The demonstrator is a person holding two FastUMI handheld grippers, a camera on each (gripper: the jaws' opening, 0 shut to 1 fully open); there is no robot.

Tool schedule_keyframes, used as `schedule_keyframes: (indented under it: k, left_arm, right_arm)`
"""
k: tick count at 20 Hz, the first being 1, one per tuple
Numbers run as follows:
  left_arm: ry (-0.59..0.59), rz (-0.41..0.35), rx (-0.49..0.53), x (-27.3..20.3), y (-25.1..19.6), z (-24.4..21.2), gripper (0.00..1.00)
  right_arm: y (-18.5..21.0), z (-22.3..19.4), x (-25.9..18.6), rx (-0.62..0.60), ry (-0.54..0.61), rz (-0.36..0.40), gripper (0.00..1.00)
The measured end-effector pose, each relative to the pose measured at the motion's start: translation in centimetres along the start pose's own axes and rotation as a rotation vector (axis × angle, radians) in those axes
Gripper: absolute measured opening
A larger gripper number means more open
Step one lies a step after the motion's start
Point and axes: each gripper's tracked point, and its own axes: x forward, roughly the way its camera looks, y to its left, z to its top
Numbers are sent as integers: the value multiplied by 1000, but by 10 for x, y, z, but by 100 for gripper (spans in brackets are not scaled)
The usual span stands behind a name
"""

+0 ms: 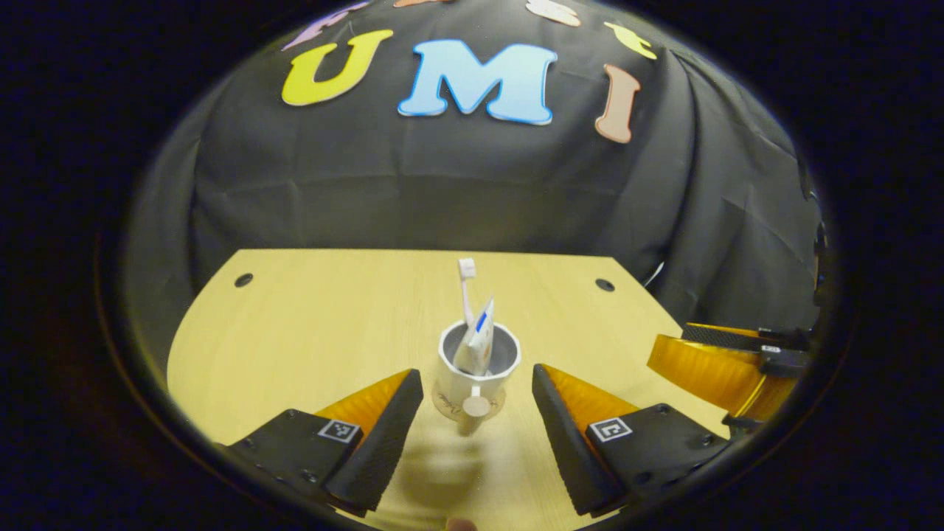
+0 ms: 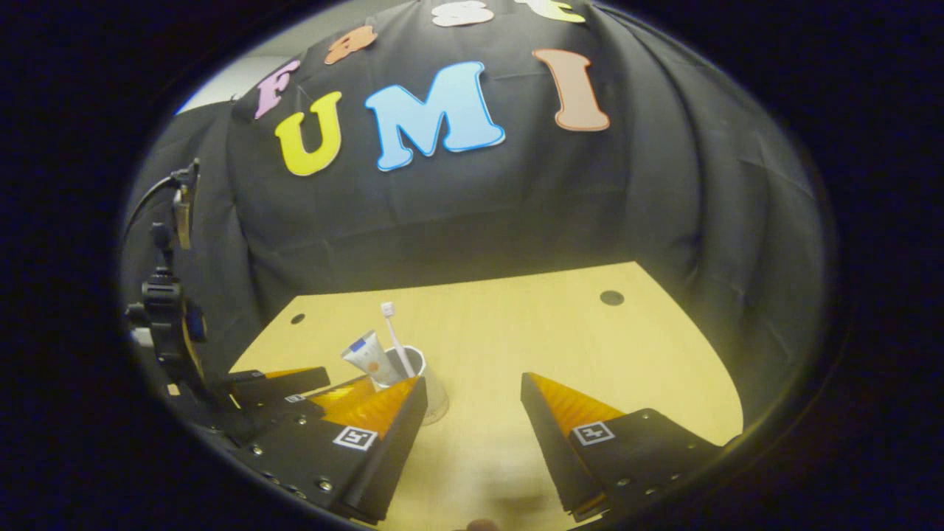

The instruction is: Put the toothbrush and toothpaste on the desktop into the cup, then pick up the cup and place it on the coaster on the desktop.

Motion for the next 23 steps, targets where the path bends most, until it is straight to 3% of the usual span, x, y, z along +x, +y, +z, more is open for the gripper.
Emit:
schedule_keyframes:
  k: [1,4,12,15,21,22,23]
  left_arm:
    - [-35,1,1,-7,1,7,94]
    - [-130,3,6,-35,7,27,94]
    - [-354,0,40,-117,37,65,100]
    - [-405,-6,48,-133,49,77,96]
    - [-428,-21,75,-144,59,83,92]
    - [-428,-21,76,-147,62,82,96]
    - [-430,-23,76,-149,64,82,96]
  right_arm:
    - [-3,6,2,-23,-33,-5,81]
    - [-5,23,-1,-73,-127,-22,81]
    - [40,58,-62,-130,-333,-60,80]
    - [53,70,-77,-179,-403,-97,80]
    - [64,65,-96,-211,-415,-161,81]
    - [64,66,-98,-200,-416,-165,90]
    - [65,66,-98,-192,-413,-168,93]
